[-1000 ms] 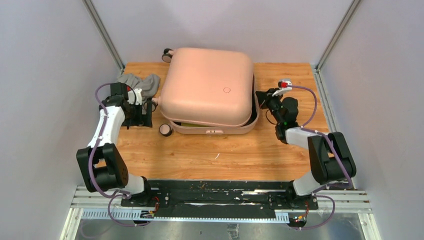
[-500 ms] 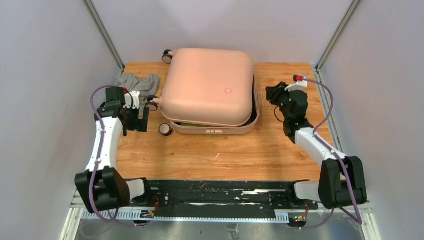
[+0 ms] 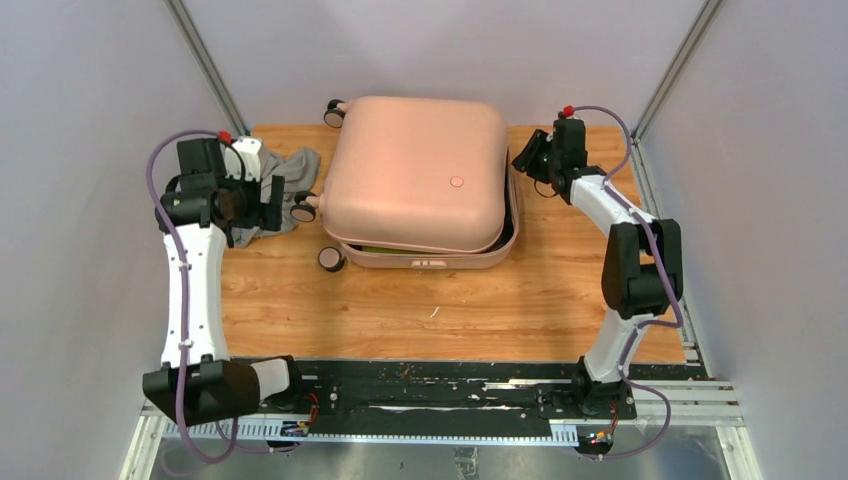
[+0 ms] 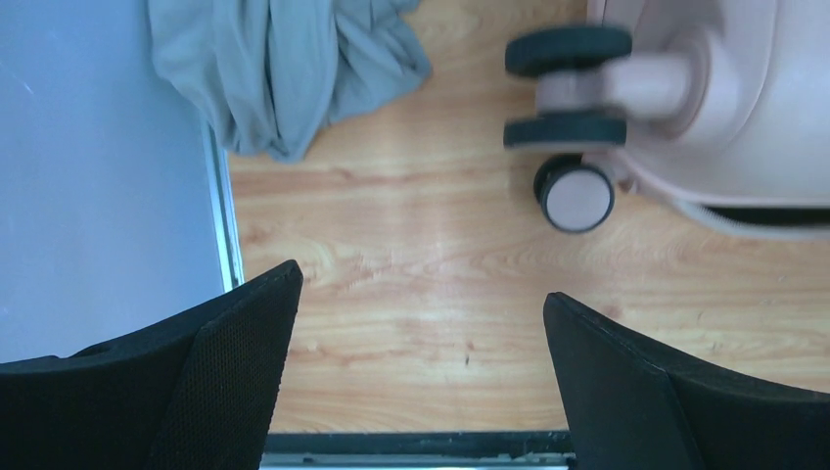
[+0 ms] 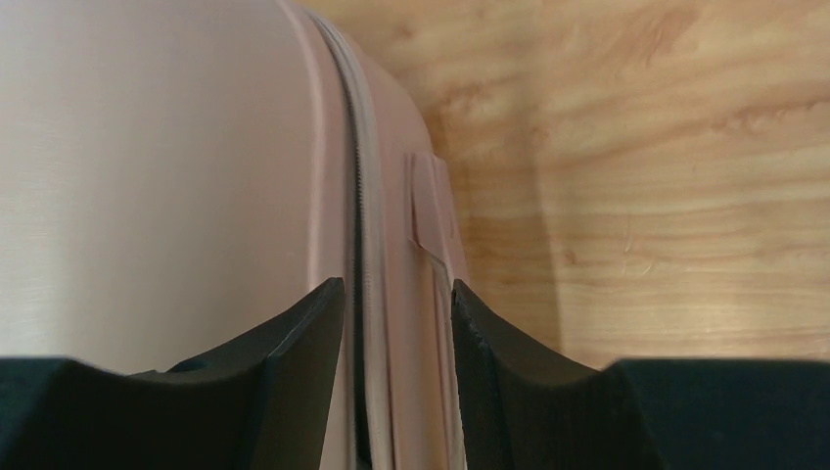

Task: Pack the luggage
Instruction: Close the luggage at the center of the board.

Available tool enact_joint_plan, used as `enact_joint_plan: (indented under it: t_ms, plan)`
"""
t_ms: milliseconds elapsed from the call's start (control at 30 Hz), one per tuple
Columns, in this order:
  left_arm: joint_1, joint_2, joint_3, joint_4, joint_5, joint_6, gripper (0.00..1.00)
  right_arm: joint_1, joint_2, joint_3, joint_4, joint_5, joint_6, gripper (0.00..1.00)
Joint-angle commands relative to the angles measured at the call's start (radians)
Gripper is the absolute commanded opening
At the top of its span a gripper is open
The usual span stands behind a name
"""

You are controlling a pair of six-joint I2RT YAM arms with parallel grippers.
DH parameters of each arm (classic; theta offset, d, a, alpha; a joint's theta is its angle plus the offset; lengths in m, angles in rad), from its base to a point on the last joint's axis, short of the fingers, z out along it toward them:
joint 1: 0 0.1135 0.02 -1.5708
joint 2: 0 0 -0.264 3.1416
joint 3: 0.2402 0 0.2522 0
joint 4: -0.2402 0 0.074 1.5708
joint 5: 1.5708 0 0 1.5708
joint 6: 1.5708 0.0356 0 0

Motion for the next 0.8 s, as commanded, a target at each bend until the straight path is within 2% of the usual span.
enact_joint_plan:
  t_ms: [0, 133, 267, 333, 467, 600, 767]
  plan:
    - [-0.001, 0.125, 0.134, -0.014, 0.048, -0.068, 1.00, -0.024, 0.083, 0.091, -0.170, -0.101, 0.027, 0.47]
    - [-0.038, 0.225, 0.235, -0.015, 0.017, -0.098, 1.00, -0.051, 0.081, 0.052, -0.208, -0.097, 0.045, 0.46]
    - [-0.092, 0.264, 0.262, -0.014, -0.021, -0.110, 1.00, -0.117, 0.049, -0.027, -0.174, -0.140, 0.099, 0.44]
    - [-0.113, 0.272, 0.253, -0.014, -0.028, -0.113, 1.00, -0.164, 0.044, -0.046, -0.159, -0.166, 0.114, 0.42]
    - [-0.133, 0.266, 0.205, -0.011, -0.035, -0.113, 1.00, -0.169, 0.078, -0.014, -0.172, -0.233, 0.093, 0.41]
    - [-0.140, 0.243, 0.155, -0.009, -0.034, -0.106, 1.00, -0.148, 0.141, 0.056, -0.209, -0.301, 0.062, 0.41]
    - [-0.155, 0.198, 0.109, -0.010, -0.033, -0.103, 1.00, -0.102, 0.202, 0.115, -0.251, -0.302, 0.028, 0.41]
